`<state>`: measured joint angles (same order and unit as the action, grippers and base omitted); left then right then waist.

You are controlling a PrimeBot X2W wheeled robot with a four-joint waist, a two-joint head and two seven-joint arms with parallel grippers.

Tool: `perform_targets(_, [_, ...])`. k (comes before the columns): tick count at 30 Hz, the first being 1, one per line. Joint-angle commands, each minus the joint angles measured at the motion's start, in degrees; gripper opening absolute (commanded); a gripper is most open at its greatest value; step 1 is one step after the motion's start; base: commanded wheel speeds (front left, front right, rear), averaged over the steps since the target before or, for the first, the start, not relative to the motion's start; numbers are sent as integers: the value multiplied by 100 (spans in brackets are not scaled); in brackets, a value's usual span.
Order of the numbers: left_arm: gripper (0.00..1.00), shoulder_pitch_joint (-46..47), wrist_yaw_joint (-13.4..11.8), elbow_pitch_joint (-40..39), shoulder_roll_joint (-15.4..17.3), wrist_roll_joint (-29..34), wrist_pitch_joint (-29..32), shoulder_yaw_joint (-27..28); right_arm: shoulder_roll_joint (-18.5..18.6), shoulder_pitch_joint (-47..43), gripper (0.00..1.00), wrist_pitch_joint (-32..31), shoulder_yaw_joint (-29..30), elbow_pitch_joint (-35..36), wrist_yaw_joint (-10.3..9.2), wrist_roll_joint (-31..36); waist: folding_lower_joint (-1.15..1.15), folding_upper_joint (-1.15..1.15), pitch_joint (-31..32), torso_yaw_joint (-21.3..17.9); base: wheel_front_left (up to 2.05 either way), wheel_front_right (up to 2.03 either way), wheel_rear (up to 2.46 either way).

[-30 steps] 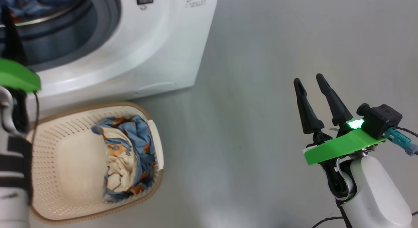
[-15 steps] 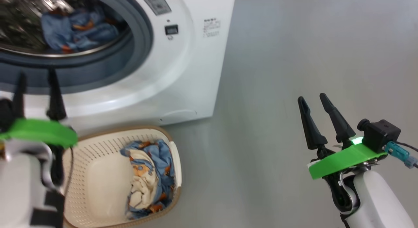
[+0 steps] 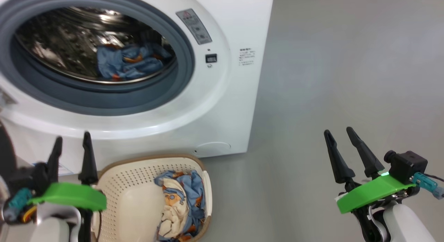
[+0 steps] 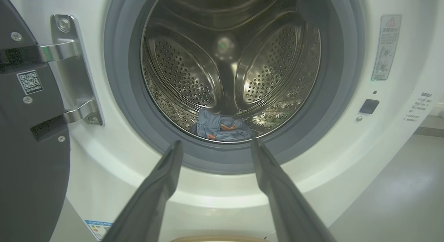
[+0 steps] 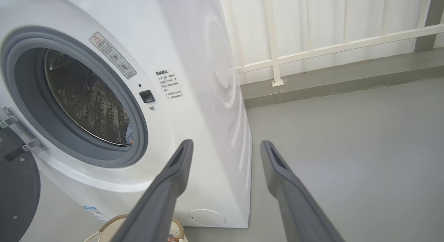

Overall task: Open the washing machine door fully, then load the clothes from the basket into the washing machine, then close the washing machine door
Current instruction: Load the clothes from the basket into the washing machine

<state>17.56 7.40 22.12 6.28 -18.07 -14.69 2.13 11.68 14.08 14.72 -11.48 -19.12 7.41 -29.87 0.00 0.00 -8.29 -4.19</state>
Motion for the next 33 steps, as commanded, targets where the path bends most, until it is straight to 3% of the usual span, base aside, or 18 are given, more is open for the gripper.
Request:
perform_targets(1, [100,-67,9,-200,125,-6,-30,148,66,-97,100,28,-98,108,8,-47,0,0,233,178,0,0,0])
perform_targets(17, [100,-1117,9,-911,-176,70,-30,163,153,-352,100,28,-152,104,8,-93,0,0,643,299,0,0,0])
perform_targets(33, [100,-1308,9,-1070,-299,19,-30,182,181,-430,100,28,-107,130,8,-63,0,0,757,353,0,0,0])
